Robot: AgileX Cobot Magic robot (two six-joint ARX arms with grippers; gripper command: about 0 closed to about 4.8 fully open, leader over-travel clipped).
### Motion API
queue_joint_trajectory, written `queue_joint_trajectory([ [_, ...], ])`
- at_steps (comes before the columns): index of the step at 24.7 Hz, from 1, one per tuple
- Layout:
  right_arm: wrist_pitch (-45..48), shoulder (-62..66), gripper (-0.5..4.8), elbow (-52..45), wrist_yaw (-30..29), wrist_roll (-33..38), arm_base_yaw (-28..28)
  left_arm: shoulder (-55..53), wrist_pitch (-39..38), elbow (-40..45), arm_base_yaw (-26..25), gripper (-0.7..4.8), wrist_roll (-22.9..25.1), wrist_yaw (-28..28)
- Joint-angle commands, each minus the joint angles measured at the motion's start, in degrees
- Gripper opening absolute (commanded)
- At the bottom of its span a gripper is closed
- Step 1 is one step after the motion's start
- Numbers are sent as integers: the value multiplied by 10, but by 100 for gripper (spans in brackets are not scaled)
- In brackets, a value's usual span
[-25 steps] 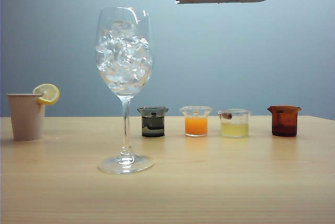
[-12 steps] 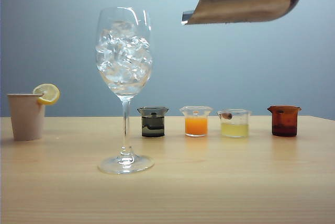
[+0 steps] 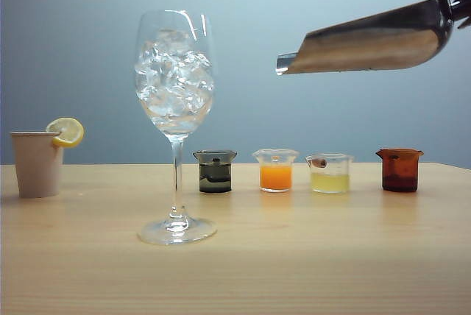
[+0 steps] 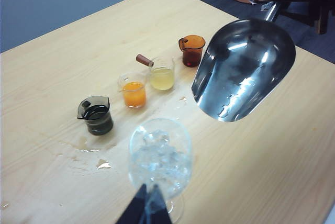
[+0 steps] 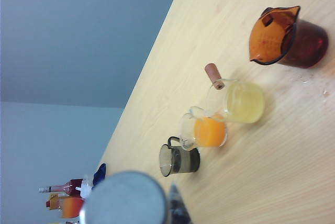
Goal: Pick up the ice scoop on the desk filled with ice cubes, pour the ice into the goblet, and finally put the scoop back on the table.
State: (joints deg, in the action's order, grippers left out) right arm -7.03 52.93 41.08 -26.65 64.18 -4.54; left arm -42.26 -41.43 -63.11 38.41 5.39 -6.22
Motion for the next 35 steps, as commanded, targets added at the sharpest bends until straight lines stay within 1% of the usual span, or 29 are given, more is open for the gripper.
queue_joint_trajectory([
  [1, 22, -3, -5, -2, -16, -9, -9, 1, 2, -3, 0, -5, 2, -5],
  [8, 21, -3, -5, -3, -23, -31, -46, 1, 2, -3, 0, -5, 2, -5],
  [10, 22, -3, -5, -3, -36, -37, -70, 1, 3, -3, 0, -5, 2, -5],
  [13, 21, -3, -5, -5, -38, -62, -104, 1, 3, -3, 0, -5, 2, -5],
  [17, 35, -1, -5, -43, -56, -66, -158, 1, 3, -3, 0, -5, 2, -5],
  [27, 61, 12, -5, -118, -71, -75, -228, 1, 4, -3, 0, -5, 2, -5],
  [33, 66, 41, -5, -132, -74, -101, -268, 1, 6, -3, 0, -5, 2, -5],
  [35, 86, 61, -5, -132, -76, -103, -283, 1, 10, -3, 0, -5, 2, -5],
])
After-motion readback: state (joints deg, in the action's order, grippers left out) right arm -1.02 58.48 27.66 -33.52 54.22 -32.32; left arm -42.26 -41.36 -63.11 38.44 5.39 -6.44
